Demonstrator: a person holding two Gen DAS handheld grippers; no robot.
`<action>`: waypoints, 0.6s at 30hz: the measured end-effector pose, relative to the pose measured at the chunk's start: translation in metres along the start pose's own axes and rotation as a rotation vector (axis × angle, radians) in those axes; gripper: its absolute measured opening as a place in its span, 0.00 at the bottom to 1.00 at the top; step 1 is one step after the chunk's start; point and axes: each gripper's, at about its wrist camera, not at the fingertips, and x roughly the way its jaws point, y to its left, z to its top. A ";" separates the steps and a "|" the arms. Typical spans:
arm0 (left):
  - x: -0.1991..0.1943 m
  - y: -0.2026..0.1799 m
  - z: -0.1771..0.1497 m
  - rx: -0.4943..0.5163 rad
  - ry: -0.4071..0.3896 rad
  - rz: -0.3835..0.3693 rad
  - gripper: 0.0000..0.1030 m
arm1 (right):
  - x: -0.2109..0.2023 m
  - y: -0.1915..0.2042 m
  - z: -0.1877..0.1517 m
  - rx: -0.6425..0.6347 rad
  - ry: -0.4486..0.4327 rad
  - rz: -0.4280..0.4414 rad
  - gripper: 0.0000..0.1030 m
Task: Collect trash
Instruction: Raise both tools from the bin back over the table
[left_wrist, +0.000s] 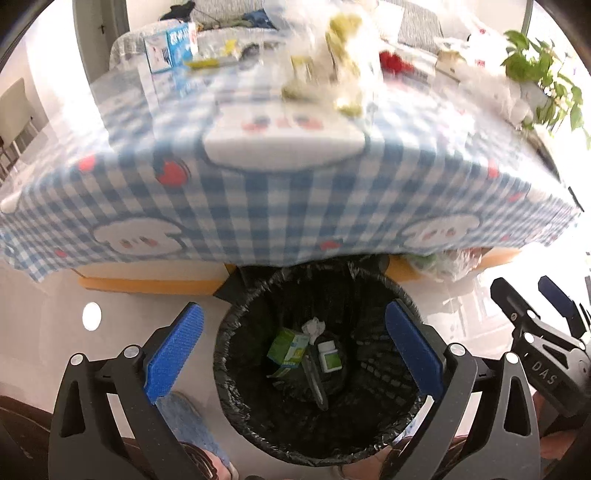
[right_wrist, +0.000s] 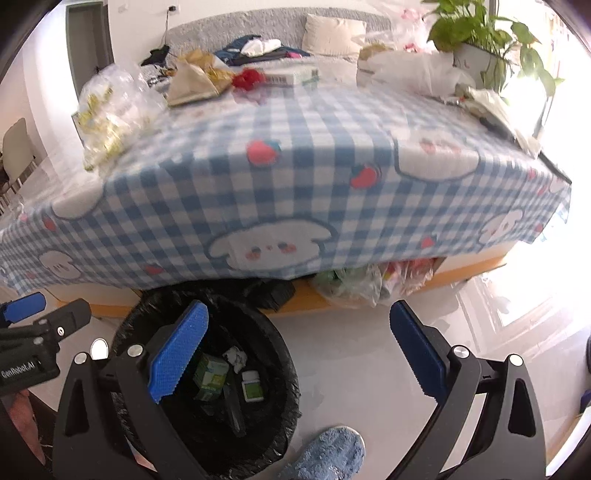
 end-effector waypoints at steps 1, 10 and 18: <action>-0.004 0.001 0.003 0.005 -0.007 0.003 0.94 | -0.003 0.001 0.003 -0.004 -0.009 0.002 0.92; -0.028 0.011 0.033 0.018 -0.043 0.009 0.94 | -0.028 0.012 0.041 -0.029 -0.081 -0.002 0.92; -0.053 0.010 0.070 0.021 -0.085 -0.009 0.94 | -0.043 0.011 0.089 -0.028 -0.134 -0.028 0.92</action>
